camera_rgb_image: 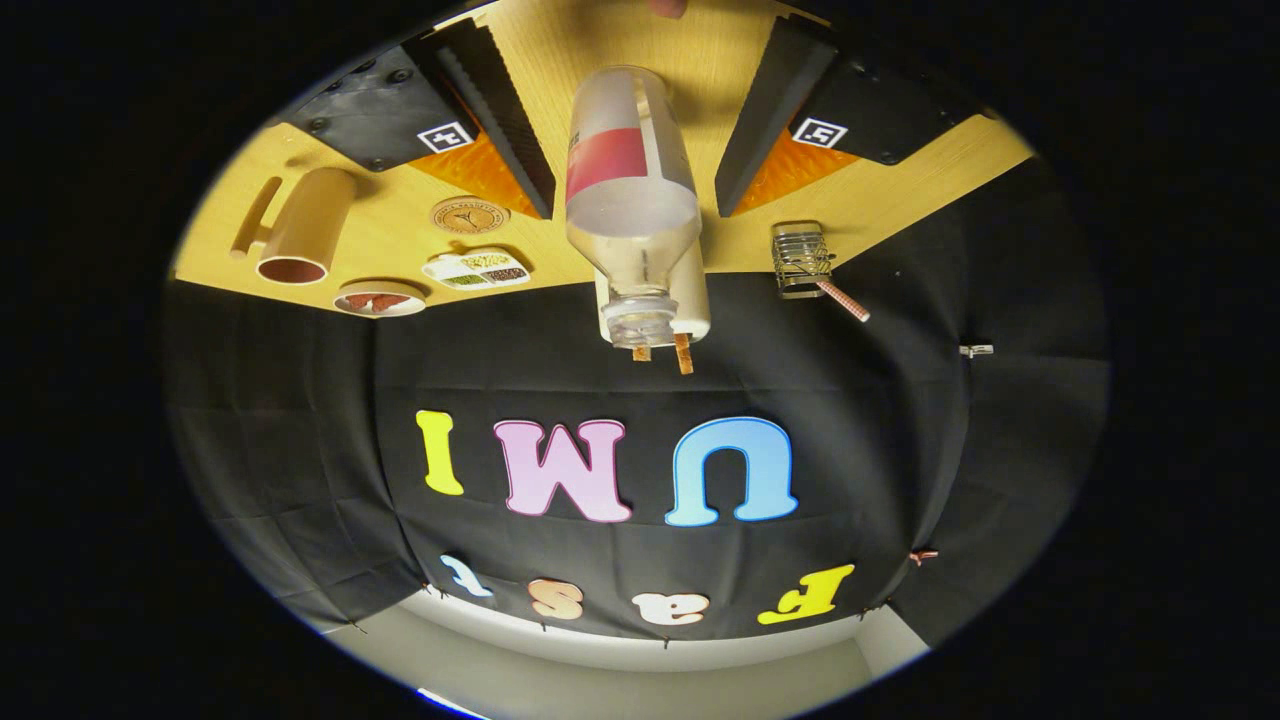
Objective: Take the bottle from table, then pour the juice into the cup, finally place the bottle on the coaster
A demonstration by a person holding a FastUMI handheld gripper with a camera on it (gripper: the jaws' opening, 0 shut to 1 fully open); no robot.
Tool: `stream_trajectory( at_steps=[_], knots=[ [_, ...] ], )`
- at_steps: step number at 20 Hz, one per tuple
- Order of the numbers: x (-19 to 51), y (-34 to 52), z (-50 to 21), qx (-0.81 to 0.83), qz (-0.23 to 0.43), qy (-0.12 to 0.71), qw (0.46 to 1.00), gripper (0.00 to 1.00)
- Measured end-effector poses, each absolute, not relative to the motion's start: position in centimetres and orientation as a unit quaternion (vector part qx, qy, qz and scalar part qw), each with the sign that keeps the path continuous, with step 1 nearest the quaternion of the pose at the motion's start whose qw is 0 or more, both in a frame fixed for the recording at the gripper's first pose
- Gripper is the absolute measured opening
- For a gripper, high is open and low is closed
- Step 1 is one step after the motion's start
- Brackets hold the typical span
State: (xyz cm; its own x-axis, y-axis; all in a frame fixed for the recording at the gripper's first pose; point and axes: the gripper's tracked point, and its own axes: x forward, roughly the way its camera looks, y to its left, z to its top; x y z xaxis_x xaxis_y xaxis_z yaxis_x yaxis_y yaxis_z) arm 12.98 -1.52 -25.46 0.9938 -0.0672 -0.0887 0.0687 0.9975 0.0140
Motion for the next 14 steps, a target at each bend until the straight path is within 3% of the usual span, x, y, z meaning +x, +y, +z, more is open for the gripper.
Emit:
stream_trajectory(
  at_steps=[1, 3, 4, 14],
  knots=[
    [13.2, -1.4, -25.5, 0.009, -0.032, 0.043, 0.999, 0.99],
    [13.4, -1.5, -25.4, 0.003, -0.033, 0.04, 0.999, 0.81],
    [13.9, -1.8, -25.5, 0.0, -0.036, 0.039, 0.999, 0.78],
    [12.5, -3.8, -20.9, 0.032, -0.049, 0.084, 0.995, 0.75]
  ],
)
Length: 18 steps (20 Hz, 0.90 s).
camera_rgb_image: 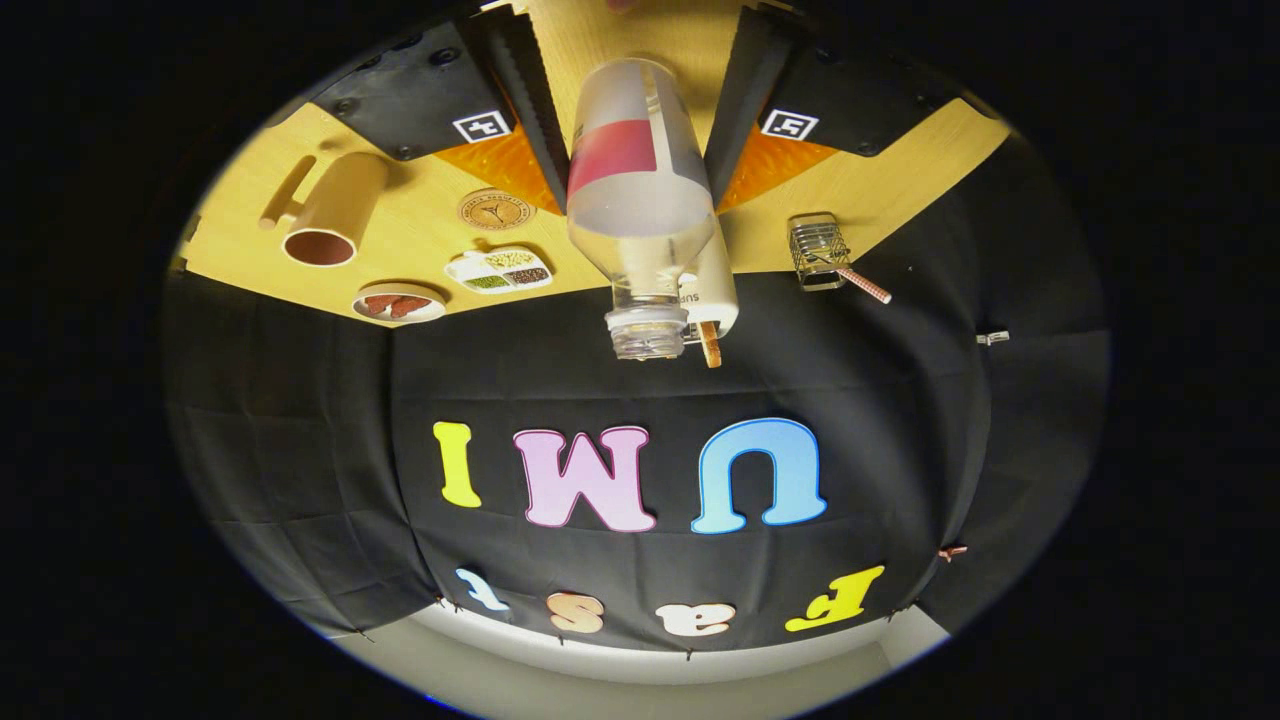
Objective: Take the bottle from table, then pour the juice into the cup, finally place the bottle on the coaster
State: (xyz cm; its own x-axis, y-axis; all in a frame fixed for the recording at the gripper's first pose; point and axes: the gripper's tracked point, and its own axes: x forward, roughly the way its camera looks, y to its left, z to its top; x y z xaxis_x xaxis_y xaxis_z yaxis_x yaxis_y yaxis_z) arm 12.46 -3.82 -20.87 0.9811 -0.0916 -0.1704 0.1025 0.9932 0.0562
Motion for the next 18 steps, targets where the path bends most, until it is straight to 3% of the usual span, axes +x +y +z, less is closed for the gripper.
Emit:
stream_trajectory(
  at_steps=[9, 18],
  knots=[
    [11.6, -10.7, -16.6, 0.246, -0.081, 0.086, 0.962, 0.75],
    [12.6, -18.0, -17.3, 0.45, -0.114, 0.073, 0.883, 0.74]
  ],
)
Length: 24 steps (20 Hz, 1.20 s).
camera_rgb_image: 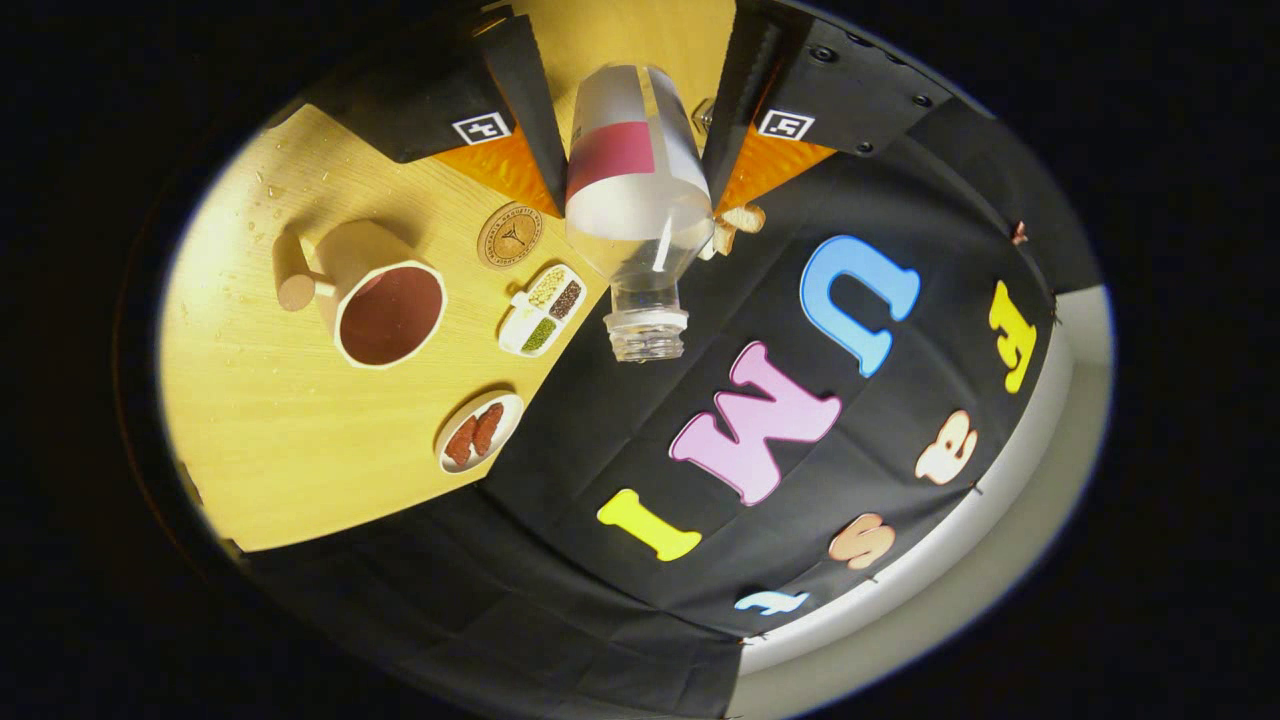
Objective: Take the bottle from table, then pour the juice into the cup, finally place the bottle on the coaster
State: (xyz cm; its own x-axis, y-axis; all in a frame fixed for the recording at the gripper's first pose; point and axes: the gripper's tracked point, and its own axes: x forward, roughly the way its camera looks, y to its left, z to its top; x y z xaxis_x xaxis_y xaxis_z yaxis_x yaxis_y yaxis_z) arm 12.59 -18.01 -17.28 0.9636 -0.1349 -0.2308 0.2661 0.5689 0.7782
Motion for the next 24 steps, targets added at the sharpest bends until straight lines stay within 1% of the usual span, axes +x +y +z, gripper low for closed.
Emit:
stream_trajectory(
  at_steps=[6, 10, 16, 20, 24],
  knots=[
    [13.2, -19.9, -18.4, 0.581, -0.128, 0.063, 0.801, 0.74],
    [13.0, -22.1, -18.2, 0.652, -0.143, 0.025, 0.744, 0.74],
    [13.2, -22.1, -20.2, 0.684, -0.147, 0.04, 0.713, 0.74],
    [13.4, -22.4, -20.4, 0.717, -0.151, 0.03, 0.68, 0.74],
    [13.4, -21.9, -20.8, 0.735, -0.151, 0.038, 0.66, 0.74]
  ],
)
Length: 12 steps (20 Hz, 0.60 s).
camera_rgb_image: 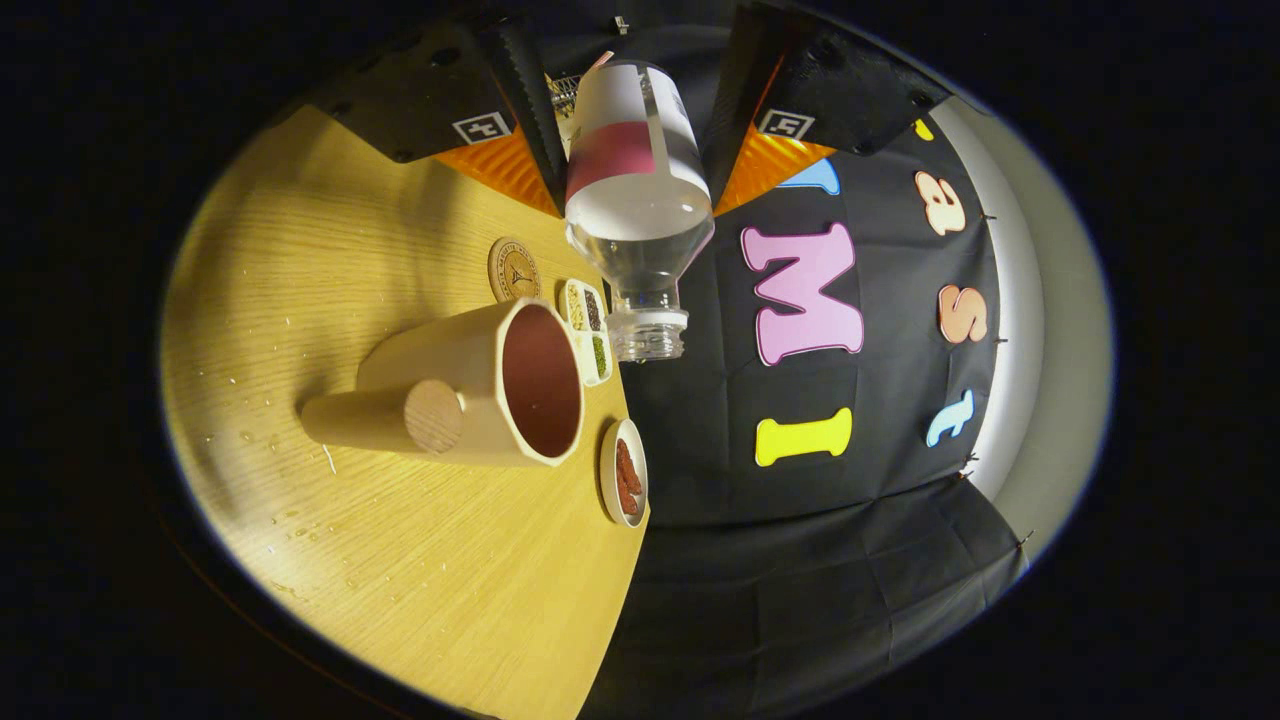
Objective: Take the bottle from table, then pour the juice into the cup, finally place the bottle on the coaster
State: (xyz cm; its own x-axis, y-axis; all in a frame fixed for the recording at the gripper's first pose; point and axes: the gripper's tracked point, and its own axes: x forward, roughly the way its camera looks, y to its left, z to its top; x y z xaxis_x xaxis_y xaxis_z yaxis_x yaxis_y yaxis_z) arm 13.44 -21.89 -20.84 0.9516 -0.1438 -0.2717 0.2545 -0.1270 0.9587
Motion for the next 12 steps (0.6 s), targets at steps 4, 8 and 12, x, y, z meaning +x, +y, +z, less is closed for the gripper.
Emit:
stream_trajectory(
  at_steps=[4, 8, 12],
  knots=[
    [13.46, -21.53, -21.41, 0.751, -0.154, 0.045, 0.641, 0.74],
    [13.9, -21.81, -21.65, 0.765, -0.161, 0.042, 0.623, 0.74],
    [14.09, -21.71, -21.61, 0.776, -0.161, 0.043, 0.609, 0.74]
  ],
)
